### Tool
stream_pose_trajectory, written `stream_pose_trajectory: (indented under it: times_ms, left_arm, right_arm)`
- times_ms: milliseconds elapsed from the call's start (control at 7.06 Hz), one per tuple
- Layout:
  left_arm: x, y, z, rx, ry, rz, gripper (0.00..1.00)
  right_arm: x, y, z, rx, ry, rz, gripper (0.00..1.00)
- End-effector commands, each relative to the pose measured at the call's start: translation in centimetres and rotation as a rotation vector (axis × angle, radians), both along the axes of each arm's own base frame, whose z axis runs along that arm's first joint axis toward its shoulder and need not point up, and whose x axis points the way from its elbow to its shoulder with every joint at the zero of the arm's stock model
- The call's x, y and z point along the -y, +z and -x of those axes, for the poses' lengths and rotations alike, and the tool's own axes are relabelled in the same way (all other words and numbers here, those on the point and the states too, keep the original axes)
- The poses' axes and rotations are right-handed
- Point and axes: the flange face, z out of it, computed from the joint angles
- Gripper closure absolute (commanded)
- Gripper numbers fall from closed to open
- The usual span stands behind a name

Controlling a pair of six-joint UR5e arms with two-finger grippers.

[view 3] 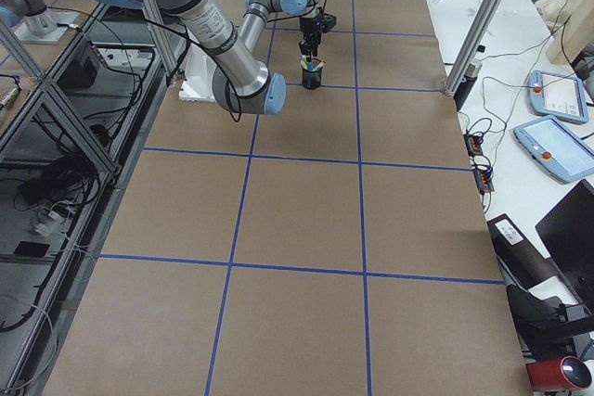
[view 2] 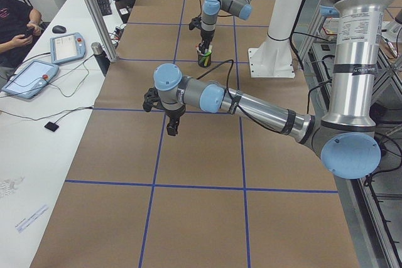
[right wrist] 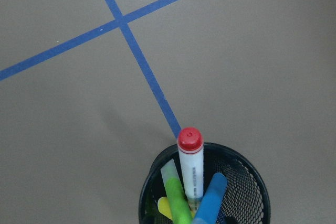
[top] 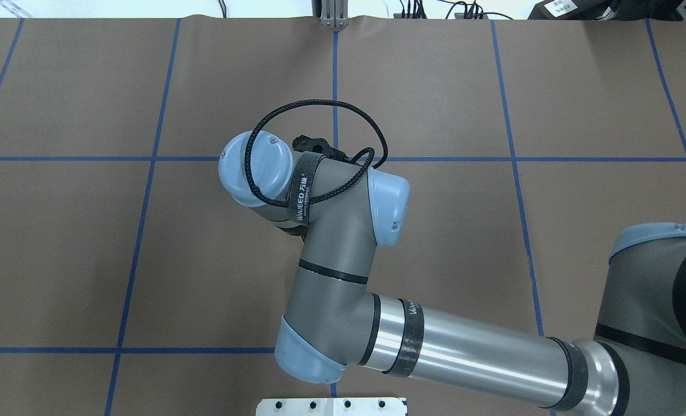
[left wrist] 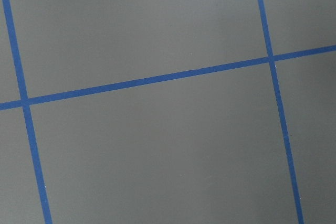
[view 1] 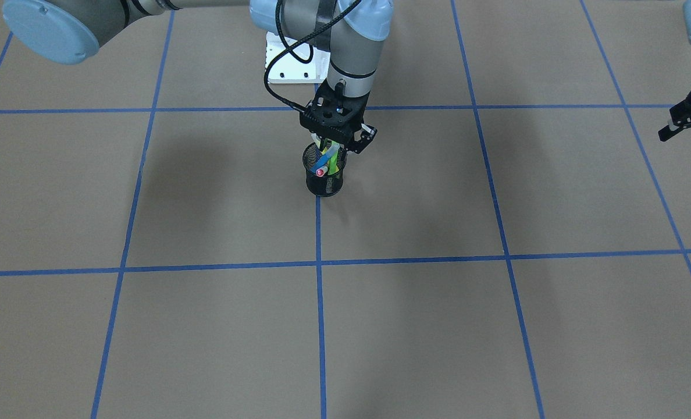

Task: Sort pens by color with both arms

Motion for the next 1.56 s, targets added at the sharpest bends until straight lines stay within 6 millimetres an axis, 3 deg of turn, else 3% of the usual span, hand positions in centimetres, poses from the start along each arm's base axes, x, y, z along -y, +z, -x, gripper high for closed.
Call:
stream_pose_trajectory:
  times_ms: [0,566,1416]
  left_arm:
    - [0.0,0.0,0.0,0.001,0.0,0.001,0.01]
    - [0.0,0.1,0.0,0.001,0.0,0.002,0.01]
    - [0.0,0.2,0.0,0.003,-0.001,0.003,0.01]
  right_arm:
    - [-0.1,0.4,0.1,-0.017,0.002,0.011,0.47]
    - [-0.4,-1.3,-0.4,-0.056,0.0,0.031,0.47]
    - [-0.3,-1.0,-0.2,-0.059,-0.006,0.024,0.53]
